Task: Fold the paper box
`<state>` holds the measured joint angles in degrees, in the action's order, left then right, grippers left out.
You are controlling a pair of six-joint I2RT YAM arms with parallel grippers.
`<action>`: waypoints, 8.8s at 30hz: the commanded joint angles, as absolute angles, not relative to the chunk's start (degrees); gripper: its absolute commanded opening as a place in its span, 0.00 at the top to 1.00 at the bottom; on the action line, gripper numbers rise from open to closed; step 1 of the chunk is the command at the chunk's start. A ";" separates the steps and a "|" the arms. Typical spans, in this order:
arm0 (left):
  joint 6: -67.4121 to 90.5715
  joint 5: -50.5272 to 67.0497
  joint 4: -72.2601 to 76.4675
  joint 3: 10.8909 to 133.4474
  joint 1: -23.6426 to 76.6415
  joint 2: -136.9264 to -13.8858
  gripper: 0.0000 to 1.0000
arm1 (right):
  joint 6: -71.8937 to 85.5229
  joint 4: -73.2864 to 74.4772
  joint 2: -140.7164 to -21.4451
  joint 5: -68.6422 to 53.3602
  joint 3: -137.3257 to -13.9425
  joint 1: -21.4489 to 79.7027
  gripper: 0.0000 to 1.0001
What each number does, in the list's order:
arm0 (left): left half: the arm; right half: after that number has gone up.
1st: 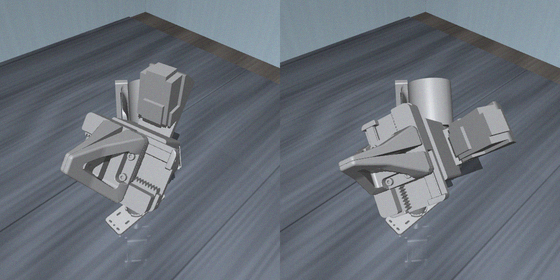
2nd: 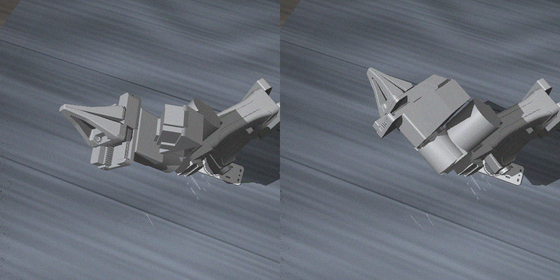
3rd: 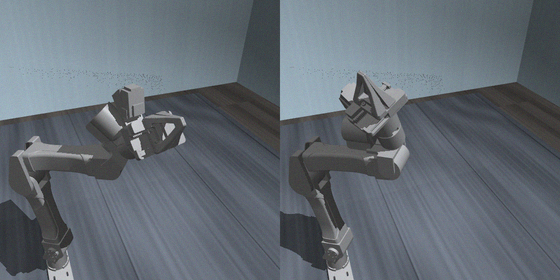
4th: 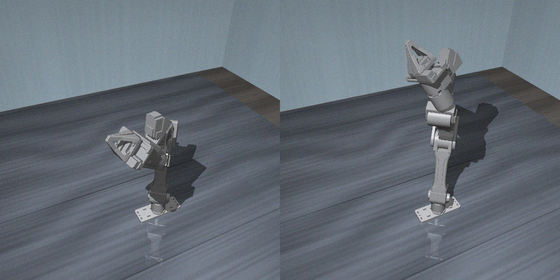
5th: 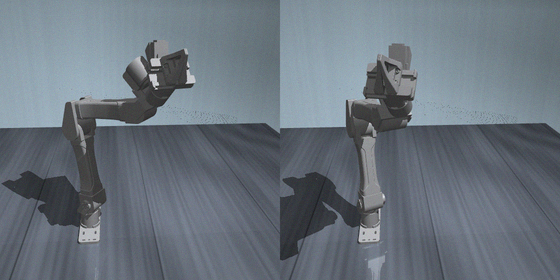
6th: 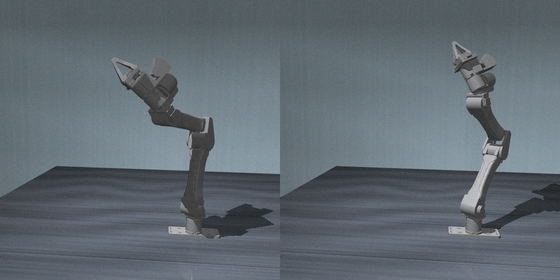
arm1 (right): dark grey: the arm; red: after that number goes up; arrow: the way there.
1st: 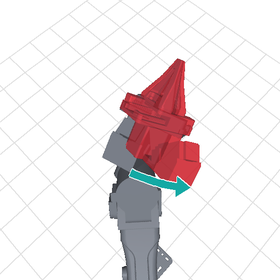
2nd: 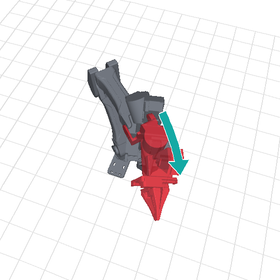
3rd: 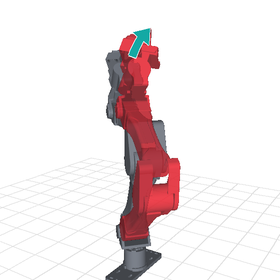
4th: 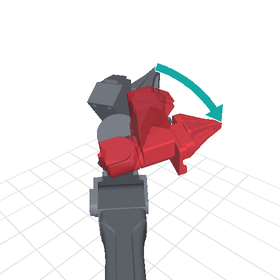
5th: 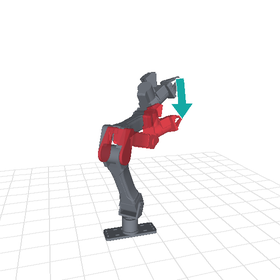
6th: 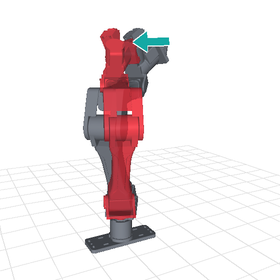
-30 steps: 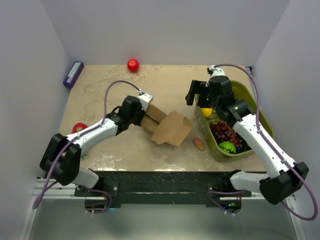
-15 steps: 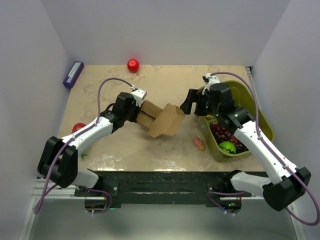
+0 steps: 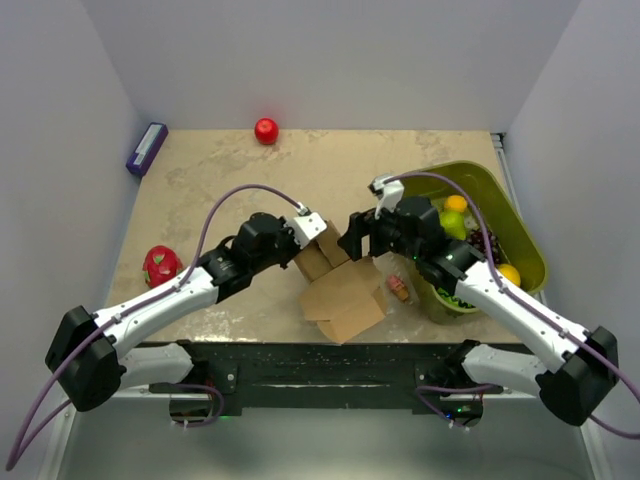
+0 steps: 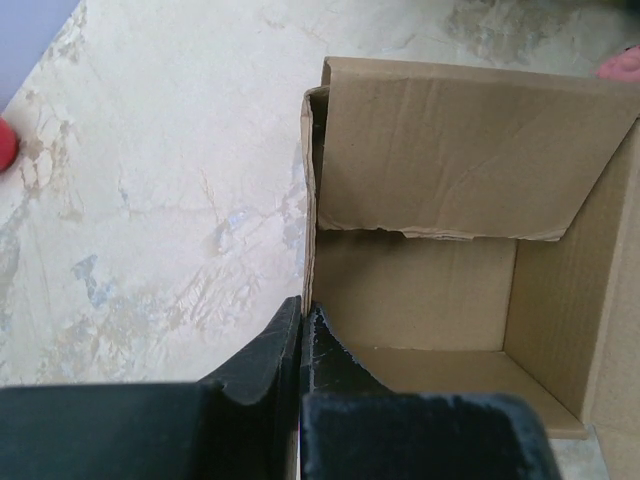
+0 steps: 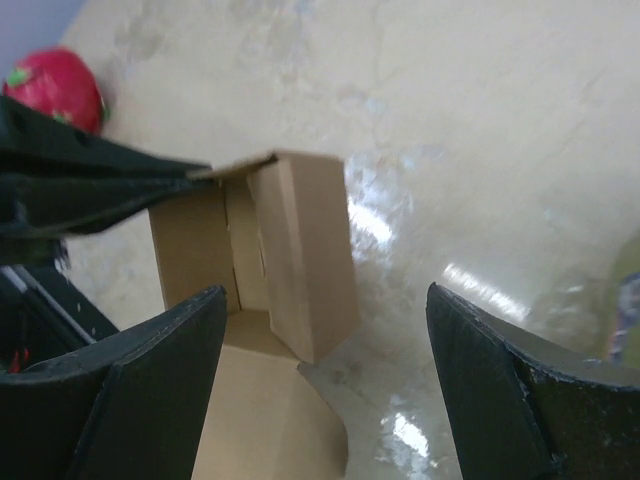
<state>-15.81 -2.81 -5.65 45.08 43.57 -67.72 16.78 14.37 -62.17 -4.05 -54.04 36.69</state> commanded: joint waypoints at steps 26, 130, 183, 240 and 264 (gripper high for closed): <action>-17.67 -3.96 -4.57 45.26 46.49 -66.80 1.00 | 17.05 -6.06 -75.41 10.72 -44.39 45.97 0.59; 4.57 -17.49 -9.85 51.42 35.77 -74.01 1.00 | 52.29 13.19 -58.36 10.02 -41.13 43.59 0.44; -8.53 46.93 -4.84 50.63 26.37 -64.25 0.17 | 0.26 47.90 -75.49 -31.64 -77.96 38.50 1.00; 9.49 8.77 -9.93 41.31 20.76 -62.84 1.00 | 18.36 34.26 -74.59 9.51 -63.63 45.33 0.26; 8.17 8.79 -10.72 42.01 18.63 -62.58 1.00 | 30.41 49.31 -96.68 37.97 -63.37 53.44 0.39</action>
<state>8.38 8.32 -11.66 41.34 19.03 -63.18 26.92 47.29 -98.65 33.41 -63.40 53.52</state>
